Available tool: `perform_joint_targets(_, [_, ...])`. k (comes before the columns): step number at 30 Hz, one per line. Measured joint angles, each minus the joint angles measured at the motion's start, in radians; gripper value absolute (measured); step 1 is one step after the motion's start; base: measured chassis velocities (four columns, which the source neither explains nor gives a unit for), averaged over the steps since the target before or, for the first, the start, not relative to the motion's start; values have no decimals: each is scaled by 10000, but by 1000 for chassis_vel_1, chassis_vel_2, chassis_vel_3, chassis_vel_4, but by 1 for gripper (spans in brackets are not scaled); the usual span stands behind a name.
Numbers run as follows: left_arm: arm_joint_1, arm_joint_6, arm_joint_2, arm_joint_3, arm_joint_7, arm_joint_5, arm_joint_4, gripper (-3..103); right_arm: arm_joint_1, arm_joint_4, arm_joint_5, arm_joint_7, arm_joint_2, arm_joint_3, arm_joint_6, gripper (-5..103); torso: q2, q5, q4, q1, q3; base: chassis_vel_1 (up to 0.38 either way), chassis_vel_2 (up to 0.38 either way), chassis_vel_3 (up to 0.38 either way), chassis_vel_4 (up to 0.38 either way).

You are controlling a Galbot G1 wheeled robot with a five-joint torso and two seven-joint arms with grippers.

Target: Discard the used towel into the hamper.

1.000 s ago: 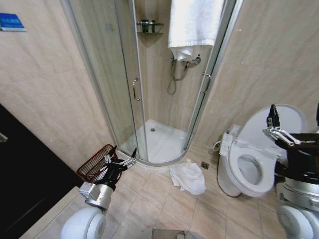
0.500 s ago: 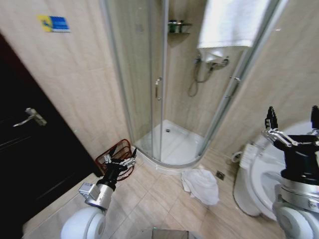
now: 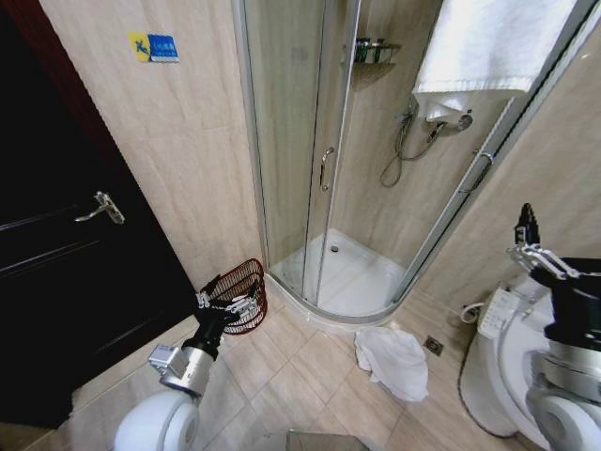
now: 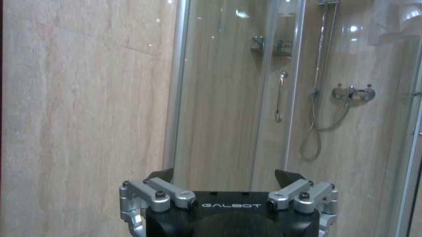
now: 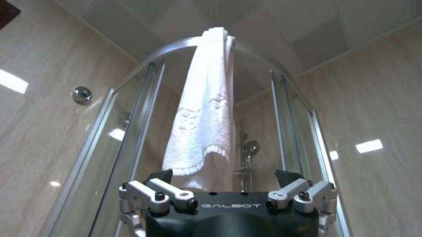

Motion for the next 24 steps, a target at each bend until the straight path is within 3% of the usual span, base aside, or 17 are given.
perform_joint_targets(11, [-1, 0, 0, 0, 0, 0, 0, 100, 443, 0, 614, -103, -914, 472, -238, 100, -2, 0, 3, 7, 3, -110, 117, 112, -107])
perform_joint_targets(16, [-2, 0, 1, 0, 0, 0, 0, 100, 1004, 0, 1631, -451, -1757, 1370, -483, 100, -3, 4, 0, 8, 4, -81, 91, 101, -80])
perform_joint_targets(18, [-2, 0, -1, 1, 0, 0, 0, 100, 1599, -109, 2212, -556, -2646, 2010, -628, 100, -3, -3, 0, 7, 3, -13, 12, 13, -35])
perform_joint_targets(19, [-2, 0, -1, 1, 0, 0, 0, 100, 1599, -109, 2212, -556, -2646, 2010, -628, 100, -3, -3, 0, 7, 3, 0, 0, 0, 0])
perform_joint_targets(22, [-1, 0, 1, 1, 1, 0, 0, 100, 2576, -802, 3019, -446, -4115, 2420, -929, 100, -2, 5, 0, 2, 1, 0, 0, 0, 0])
perform_joint_targets(23, [-1, 0, 1, 1, 1, 0, 0, 100, 2576, -802, 3019, -446, -4115, 2420, -929, 100, -2, 5, 0, 2, 1, 0, 0, 0, 0])
perform_joint_targets(24, [-1, 1, 3, 1, 0, 0, 0, 100, 3106, -1154, 3225, -375, -4731, 2439, -1112, 100, -1, 4, 0, 1, 1, 0, 0, 0, 0])
